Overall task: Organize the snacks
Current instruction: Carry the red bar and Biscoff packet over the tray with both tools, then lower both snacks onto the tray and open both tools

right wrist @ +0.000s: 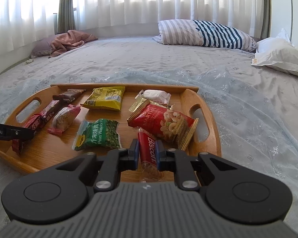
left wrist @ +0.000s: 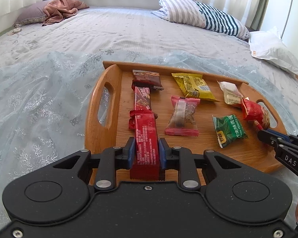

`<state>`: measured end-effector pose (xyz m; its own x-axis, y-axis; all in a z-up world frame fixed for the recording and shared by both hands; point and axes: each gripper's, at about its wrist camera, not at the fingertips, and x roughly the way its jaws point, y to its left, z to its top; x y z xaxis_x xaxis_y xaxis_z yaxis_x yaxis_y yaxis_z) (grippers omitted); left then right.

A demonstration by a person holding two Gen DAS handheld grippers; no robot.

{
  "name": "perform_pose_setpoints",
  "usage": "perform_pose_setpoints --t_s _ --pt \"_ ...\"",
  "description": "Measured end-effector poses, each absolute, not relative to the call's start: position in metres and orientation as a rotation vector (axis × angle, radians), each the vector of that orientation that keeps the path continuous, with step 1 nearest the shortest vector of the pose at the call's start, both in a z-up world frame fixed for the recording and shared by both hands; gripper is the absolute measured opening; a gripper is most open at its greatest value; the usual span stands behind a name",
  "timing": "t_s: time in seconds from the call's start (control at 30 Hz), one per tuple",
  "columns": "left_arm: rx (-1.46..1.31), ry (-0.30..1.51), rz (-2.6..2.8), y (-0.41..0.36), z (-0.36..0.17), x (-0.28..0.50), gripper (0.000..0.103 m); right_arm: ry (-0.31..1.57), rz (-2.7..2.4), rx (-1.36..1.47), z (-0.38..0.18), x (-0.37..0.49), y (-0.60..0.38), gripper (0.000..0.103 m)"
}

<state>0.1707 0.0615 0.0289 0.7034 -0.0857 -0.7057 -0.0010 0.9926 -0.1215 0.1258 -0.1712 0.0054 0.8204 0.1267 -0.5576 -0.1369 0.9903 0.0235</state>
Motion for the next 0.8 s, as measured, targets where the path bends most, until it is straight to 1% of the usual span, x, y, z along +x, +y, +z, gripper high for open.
perform_pose_setpoints --t_s 0.4,0.5,0.53,0.57,0.6,0.63,0.8 --pt "-0.115 0.796 -0.039 0.062 0.026 0.171 0.023 0.589 0.138 -0.019 0.004 0.129 -0.172 0.020" --pt "-0.116 0.798 -0.035 0.062 0.027 0.172 0.023 0.576 0.157 0.013 0.005 0.126 -0.175 0.023" --pt "-0.118 0.799 -0.034 0.062 0.027 0.172 0.023 0.572 0.160 0.020 0.006 0.125 -0.176 0.027" --pt "-0.118 0.800 -0.032 0.063 0.028 0.171 0.025 0.564 0.160 0.021 0.007 0.123 -0.175 0.029" --pt "-0.119 0.800 -0.032 0.063 0.028 0.171 0.028 0.559 0.161 0.019 0.008 0.122 -0.175 0.035" --pt "-0.121 0.800 -0.031 0.063 0.029 0.170 0.030 0.555 0.164 0.018 0.009 0.121 -0.175 0.037" --pt "-0.122 0.784 -0.028 0.064 0.037 0.162 0.045 0.541 0.170 0.020 0.015 0.114 -0.175 0.037"
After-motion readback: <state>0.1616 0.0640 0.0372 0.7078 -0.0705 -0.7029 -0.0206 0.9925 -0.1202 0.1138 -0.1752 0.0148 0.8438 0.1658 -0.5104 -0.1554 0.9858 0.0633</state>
